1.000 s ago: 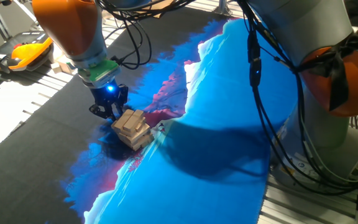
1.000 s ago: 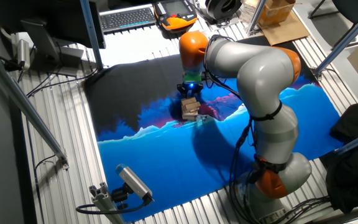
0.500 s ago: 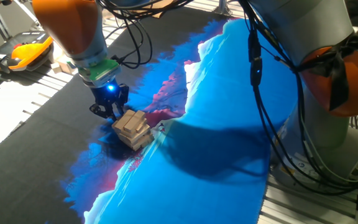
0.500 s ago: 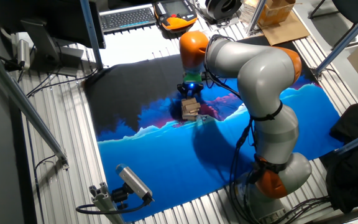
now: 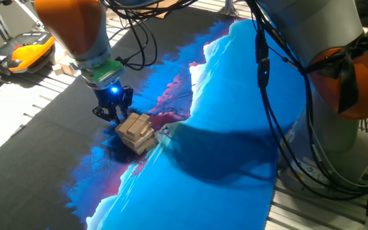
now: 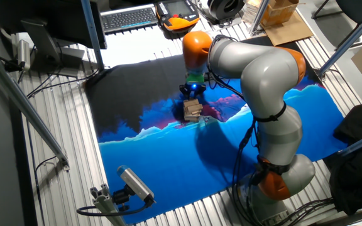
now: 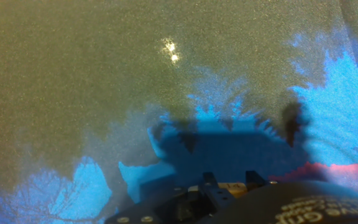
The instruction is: Play Jenga
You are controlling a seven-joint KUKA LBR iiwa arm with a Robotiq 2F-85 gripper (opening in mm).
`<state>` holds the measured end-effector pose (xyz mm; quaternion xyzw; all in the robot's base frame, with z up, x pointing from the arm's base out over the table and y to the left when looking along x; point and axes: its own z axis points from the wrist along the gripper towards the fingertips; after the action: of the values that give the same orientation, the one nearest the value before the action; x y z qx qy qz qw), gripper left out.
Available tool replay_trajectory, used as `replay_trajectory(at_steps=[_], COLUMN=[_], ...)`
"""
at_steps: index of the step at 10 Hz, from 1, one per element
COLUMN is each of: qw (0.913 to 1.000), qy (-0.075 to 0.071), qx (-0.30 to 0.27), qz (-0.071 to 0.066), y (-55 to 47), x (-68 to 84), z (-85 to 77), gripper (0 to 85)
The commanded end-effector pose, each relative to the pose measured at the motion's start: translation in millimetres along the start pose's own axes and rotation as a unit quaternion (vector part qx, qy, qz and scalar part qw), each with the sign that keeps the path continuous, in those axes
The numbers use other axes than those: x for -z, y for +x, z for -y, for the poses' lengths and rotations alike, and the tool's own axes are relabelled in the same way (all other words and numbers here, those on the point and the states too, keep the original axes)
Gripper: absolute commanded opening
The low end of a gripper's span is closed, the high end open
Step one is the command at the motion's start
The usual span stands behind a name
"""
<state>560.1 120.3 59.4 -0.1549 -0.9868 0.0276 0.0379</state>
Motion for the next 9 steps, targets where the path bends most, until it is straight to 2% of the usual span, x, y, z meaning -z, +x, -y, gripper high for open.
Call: replay_trajectory(at_steps=[1, 9], qw=[1.0, 0.9999], qy=[0.0, 0.002], qx=[-0.001, -0.012], qz=[-0.001, -0.003], y=[-0.1, 1.3], x=[0.0, -0.4], z=[0.1, 1.7], gripper=[17.0, 17.0])
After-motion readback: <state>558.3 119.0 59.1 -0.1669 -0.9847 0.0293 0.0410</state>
